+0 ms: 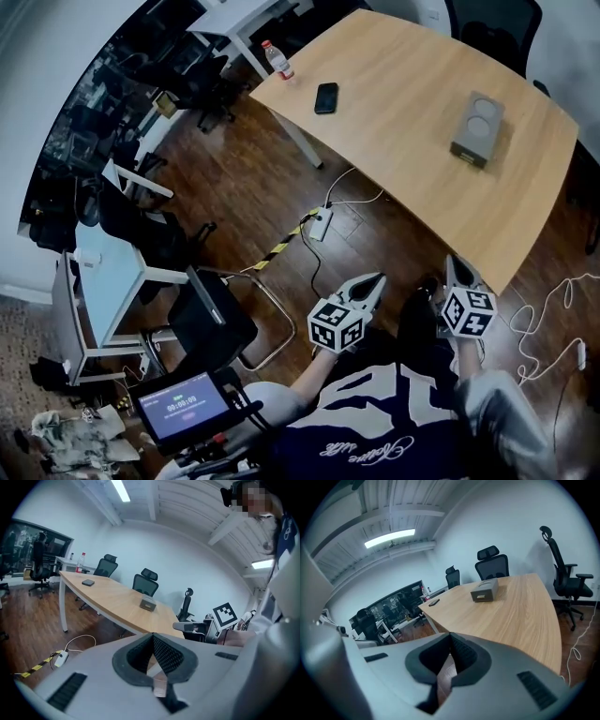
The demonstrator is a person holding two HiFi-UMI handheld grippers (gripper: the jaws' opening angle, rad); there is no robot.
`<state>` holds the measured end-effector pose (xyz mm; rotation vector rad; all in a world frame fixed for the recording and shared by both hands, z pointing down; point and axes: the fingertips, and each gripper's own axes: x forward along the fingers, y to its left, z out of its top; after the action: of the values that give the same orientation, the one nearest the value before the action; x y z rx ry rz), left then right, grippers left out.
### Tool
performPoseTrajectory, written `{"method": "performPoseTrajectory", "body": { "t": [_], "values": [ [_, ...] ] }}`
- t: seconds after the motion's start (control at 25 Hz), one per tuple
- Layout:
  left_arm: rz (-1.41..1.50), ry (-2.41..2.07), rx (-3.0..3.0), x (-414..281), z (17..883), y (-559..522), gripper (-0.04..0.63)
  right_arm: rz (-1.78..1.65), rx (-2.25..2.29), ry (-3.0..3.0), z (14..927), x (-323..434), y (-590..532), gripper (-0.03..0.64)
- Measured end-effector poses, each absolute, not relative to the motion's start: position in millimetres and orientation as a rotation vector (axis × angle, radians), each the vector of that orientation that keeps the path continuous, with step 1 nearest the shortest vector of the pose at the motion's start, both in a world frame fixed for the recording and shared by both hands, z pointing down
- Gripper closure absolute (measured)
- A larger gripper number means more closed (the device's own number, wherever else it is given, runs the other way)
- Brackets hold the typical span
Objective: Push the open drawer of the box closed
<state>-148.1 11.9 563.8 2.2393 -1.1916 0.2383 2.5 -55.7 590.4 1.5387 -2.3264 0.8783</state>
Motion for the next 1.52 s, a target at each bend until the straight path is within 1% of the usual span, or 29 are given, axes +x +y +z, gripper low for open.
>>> {"method": "performPoseTrajectory", "body": {
  "t": [0.24, 0.36, 0.48, 0.64, 0.88, 1.16, 1.52],
  "values": [
    [0.240, -1.185, 2.226, -163.2, 566.9, 93.0, 0.594, 0.954, 1.482, -2.319, 590.7, -17.7, 49.0, 0.618],
    [0.193, -1.172, 2.245, -155.3, 557.6, 109.1, 0.594, 0.912, 1.420, -2.345, 582.0, -27.8, 81.6, 0.618],
    [0.153, -1.138, 2.283, -132.5, 550.4, 118.4, 0.594, 0.858, 1.386, -2.387, 569.3, -25.5, 97.3, 0.618],
    [0.176, -1.091, 2.342, -96.6, 543.4, 132.9, 0.594, 0.854, 1.417, -2.412, 558.3, -0.5, 108.6, 0.618],
    [0.063, -1.122, 2.317, -67.1, 522.4, 128.8, 0.594, 0.875, 1.365, -2.438, 543.2, 32.2, 125.5, 0.618],
    [0.088, -1.083, 2.306, 5.3, 532.6, 165.5, 0.594, 0.832, 1.337, -2.468, 537.9, 85.4, 160.7, 0.618],
    [0.087, -1.116, 2.310, 61.5, 538.5, 212.1, 0.594, 0.800, 1.249, -2.527, 541.2, 125.7, 203.3, 0.618]
  ]
}}
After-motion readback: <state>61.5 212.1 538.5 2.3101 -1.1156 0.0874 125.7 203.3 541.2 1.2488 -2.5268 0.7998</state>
